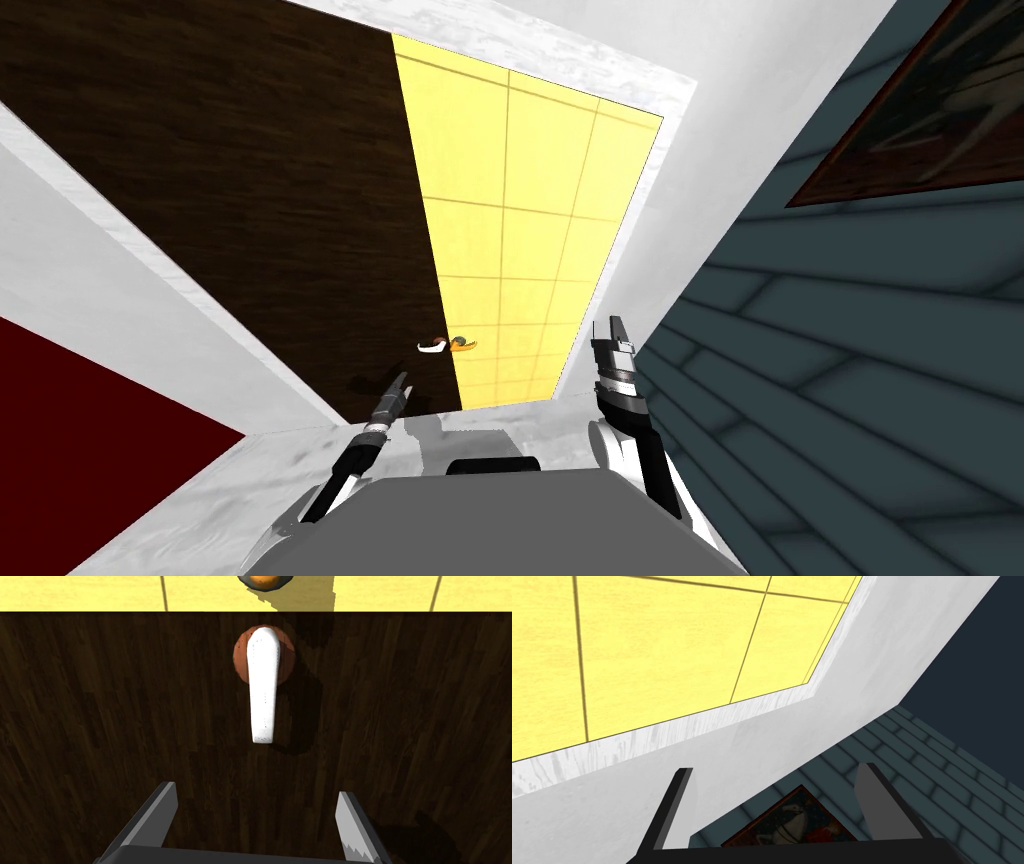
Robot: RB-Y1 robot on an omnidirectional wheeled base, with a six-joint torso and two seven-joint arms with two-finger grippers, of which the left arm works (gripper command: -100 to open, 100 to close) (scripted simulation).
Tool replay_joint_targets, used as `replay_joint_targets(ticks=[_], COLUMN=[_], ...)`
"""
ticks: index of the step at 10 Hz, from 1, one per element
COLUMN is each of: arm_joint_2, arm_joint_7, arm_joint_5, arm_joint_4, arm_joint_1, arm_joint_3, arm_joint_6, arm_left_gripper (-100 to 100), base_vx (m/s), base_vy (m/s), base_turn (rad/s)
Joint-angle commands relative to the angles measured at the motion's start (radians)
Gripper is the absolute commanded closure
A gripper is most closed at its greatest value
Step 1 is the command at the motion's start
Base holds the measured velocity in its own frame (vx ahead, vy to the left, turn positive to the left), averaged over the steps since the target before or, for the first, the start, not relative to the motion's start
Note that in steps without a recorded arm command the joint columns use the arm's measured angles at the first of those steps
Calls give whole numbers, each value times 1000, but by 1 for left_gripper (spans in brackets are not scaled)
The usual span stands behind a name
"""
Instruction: Pull the door open
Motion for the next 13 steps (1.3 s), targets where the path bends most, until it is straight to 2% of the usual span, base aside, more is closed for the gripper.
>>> replay_joint_targets(ticks=[1,4,5,7,9,10,12,13], arm_joint_2=[17,30,31,20,-13,-13,-13,-35], arm_joint_7=[-6,-32,-35,-59,-71,-71,-71,-73], arm_joint_5=[18,51,55,75,71,71,71,63], arm_joint_4=[28,63,67,87,83,65,83,74], arm_joint_1=[6,16,17,3,-31,-31,-31,-55], arm_joint_3=[31,87,93,125,116,116,116,100], arm_joint_6=[-2,5,6,9,7,7,7,5], arm_left_gripper=[-100,-100,-100,-100,-100,-100,-100,-100], base_vx=[2,24,41,93,176,147,34,98], base_vy=[66,83,82,125,99,26,-18,-99], base_turn=[-80,-106,-84,-224,-265,-81,20,-231])
